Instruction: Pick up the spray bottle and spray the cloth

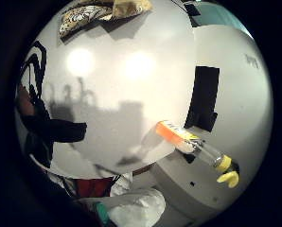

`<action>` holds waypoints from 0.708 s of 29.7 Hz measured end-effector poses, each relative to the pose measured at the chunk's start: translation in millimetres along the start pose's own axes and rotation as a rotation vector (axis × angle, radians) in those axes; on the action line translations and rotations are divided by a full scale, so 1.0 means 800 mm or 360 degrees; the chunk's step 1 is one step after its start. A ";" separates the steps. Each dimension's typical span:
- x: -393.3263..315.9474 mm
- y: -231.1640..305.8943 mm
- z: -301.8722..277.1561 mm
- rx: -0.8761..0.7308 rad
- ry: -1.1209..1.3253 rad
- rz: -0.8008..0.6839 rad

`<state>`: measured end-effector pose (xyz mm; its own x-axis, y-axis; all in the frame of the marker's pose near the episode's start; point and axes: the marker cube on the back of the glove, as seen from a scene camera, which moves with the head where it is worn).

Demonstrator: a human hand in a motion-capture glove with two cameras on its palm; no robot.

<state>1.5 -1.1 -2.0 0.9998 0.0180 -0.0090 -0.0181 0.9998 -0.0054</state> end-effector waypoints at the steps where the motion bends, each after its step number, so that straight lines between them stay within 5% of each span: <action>1: 0.001 -0.001 -0.002 0.0004 0.0006 0.0009; 21: -0.005 -0.002 -0.015 0.0020 0.0064 0.0005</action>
<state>-2.8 -2.7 -14.1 0.9986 0.0213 -0.0490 -0.0210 0.9998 0.0076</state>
